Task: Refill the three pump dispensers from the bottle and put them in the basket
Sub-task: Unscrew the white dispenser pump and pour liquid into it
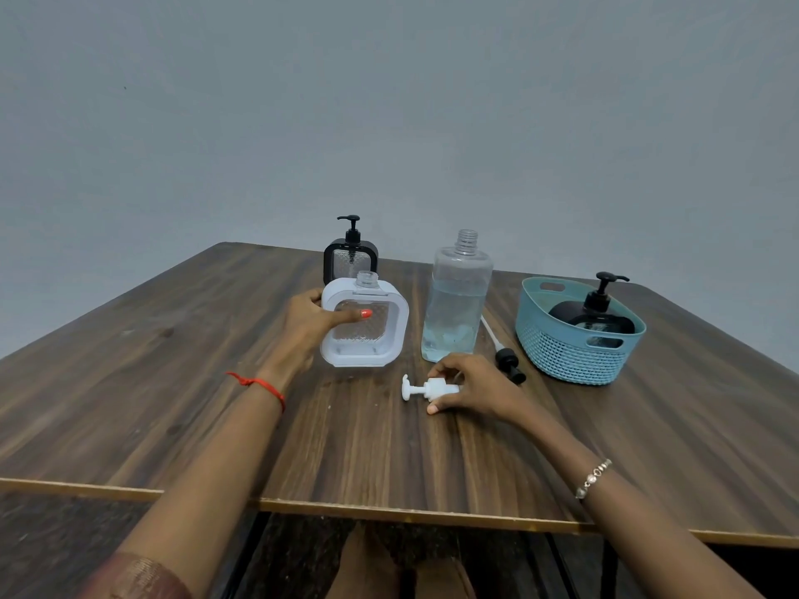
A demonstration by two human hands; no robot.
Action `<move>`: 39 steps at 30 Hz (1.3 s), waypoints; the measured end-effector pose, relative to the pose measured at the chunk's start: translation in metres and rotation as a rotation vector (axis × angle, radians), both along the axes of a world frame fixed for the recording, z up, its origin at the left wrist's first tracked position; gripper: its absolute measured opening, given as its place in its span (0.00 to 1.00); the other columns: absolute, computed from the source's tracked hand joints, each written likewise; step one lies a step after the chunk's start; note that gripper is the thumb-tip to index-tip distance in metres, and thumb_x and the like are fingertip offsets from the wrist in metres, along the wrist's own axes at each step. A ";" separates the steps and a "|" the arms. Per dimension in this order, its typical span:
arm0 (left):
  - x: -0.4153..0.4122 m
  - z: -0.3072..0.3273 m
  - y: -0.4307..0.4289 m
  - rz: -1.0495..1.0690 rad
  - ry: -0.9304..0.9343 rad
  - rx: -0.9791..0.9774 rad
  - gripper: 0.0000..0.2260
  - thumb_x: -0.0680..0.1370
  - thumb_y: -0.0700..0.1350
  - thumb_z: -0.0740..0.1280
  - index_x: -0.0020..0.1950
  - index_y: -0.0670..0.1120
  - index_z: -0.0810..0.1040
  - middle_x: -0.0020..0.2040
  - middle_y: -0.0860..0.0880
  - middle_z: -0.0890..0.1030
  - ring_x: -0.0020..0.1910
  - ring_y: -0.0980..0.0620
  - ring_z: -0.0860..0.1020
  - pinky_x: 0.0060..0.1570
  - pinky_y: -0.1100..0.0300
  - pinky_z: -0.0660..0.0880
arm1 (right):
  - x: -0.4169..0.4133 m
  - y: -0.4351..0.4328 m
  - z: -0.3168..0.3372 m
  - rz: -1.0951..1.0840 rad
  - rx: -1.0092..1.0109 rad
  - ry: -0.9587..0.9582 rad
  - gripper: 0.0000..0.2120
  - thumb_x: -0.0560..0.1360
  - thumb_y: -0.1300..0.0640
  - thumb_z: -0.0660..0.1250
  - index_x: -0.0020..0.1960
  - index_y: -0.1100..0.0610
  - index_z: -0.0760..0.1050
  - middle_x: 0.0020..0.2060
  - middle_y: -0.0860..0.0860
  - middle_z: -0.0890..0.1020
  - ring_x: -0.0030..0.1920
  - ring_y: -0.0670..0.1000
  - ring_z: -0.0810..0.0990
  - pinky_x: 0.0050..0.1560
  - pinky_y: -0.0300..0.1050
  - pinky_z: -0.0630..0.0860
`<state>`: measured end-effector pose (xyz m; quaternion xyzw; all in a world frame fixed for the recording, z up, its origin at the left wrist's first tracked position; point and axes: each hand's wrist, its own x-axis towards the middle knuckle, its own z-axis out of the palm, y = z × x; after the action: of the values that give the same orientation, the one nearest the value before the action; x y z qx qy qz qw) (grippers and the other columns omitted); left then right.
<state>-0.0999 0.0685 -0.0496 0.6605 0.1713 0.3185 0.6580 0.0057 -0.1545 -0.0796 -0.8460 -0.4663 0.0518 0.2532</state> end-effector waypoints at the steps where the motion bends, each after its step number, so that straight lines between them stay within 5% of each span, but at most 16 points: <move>1: 0.001 0.000 0.000 -0.002 -0.003 -0.003 0.19 0.63 0.35 0.78 0.52 0.38 0.78 0.40 0.49 0.81 0.28 0.63 0.79 0.27 0.70 0.74 | 0.000 0.000 0.000 0.000 0.003 0.008 0.20 0.63 0.52 0.78 0.52 0.56 0.79 0.49 0.51 0.80 0.49 0.49 0.76 0.47 0.40 0.72; 9: 0.002 0.002 -0.001 -0.006 -0.007 -0.008 0.21 0.63 0.34 0.77 0.54 0.36 0.77 0.41 0.48 0.81 0.29 0.61 0.80 0.27 0.69 0.74 | 0.002 -0.002 0.001 -0.002 0.054 0.045 0.17 0.66 0.50 0.76 0.51 0.56 0.79 0.46 0.51 0.81 0.47 0.49 0.78 0.48 0.43 0.74; 16: 0.004 0.002 0.000 -0.007 -0.005 -0.018 0.22 0.62 0.35 0.78 0.54 0.36 0.78 0.41 0.47 0.81 0.31 0.58 0.80 0.29 0.68 0.75 | 0.003 -0.005 0.024 -0.304 0.748 0.023 0.11 0.70 0.52 0.72 0.43 0.60 0.77 0.39 0.53 0.80 0.39 0.48 0.76 0.41 0.37 0.72; 18: 0.004 0.002 0.001 -0.003 -0.005 -0.021 0.23 0.62 0.35 0.78 0.55 0.36 0.78 0.41 0.47 0.81 0.34 0.55 0.80 0.29 0.68 0.76 | 0.013 -0.002 0.034 -0.397 0.888 0.062 0.18 0.67 0.53 0.76 0.50 0.59 0.72 0.48 0.53 0.76 0.46 0.49 0.73 0.44 0.34 0.70; 22: 0.007 0.002 0.002 -0.005 -0.007 -0.015 0.22 0.62 0.36 0.78 0.54 0.37 0.78 0.41 0.48 0.81 0.32 0.57 0.81 0.29 0.68 0.76 | 0.050 0.010 0.050 -0.370 0.734 0.248 0.47 0.57 0.49 0.81 0.69 0.50 0.59 0.64 0.51 0.68 0.62 0.49 0.69 0.61 0.47 0.70; 26: 0.010 0.003 0.002 -0.007 -0.010 -0.021 0.21 0.62 0.36 0.78 0.54 0.37 0.79 0.42 0.48 0.82 0.31 0.59 0.81 0.30 0.67 0.76 | 0.068 0.022 0.054 -0.195 0.708 0.455 0.38 0.51 0.52 0.81 0.59 0.48 0.71 0.56 0.51 0.80 0.58 0.53 0.79 0.57 0.54 0.77; 31: 0.015 0.002 0.003 -0.011 -0.015 -0.027 0.23 0.62 0.36 0.78 0.55 0.36 0.78 0.46 0.44 0.82 0.40 0.50 0.81 0.33 0.65 0.78 | 0.062 0.034 0.053 -0.145 0.767 0.457 0.26 0.60 0.62 0.79 0.53 0.47 0.74 0.48 0.47 0.82 0.50 0.49 0.81 0.48 0.42 0.79; 35: 0.016 0.003 0.000 -0.013 -0.020 -0.027 0.22 0.63 0.35 0.78 0.55 0.37 0.78 0.44 0.46 0.82 0.39 0.51 0.80 0.31 0.67 0.77 | 0.050 0.037 0.052 -0.266 0.835 0.337 0.27 0.60 0.61 0.80 0.55 0.50 0.72 0.46 0.42 0.80 0.46 0.40 0.79 0.40 0.28 0.75; 39: 0.017 0.003 -0.002 0.014 -0.017 0.014 0.21 0.61 0.36 0.79 0.52 0.39 0.78 0.42 0.47 0.81 0.38 0.52 0.80 0.33 0.67 0.77 | 0.036 0.040 0.060 -0.326 0.795 0.155 0.29 0.60 0.60 0.80 0.57 0.55 0.71 0.48 0.46 0.77 0.47 0.44 0.75 0.35 0.20 0.68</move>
<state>-0.0834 0.0665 -0.0462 0.6612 0.1680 0.3300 0.6525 0.0420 -0.1148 -0.0195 -0.7388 -0.2900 -0.1092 0.5984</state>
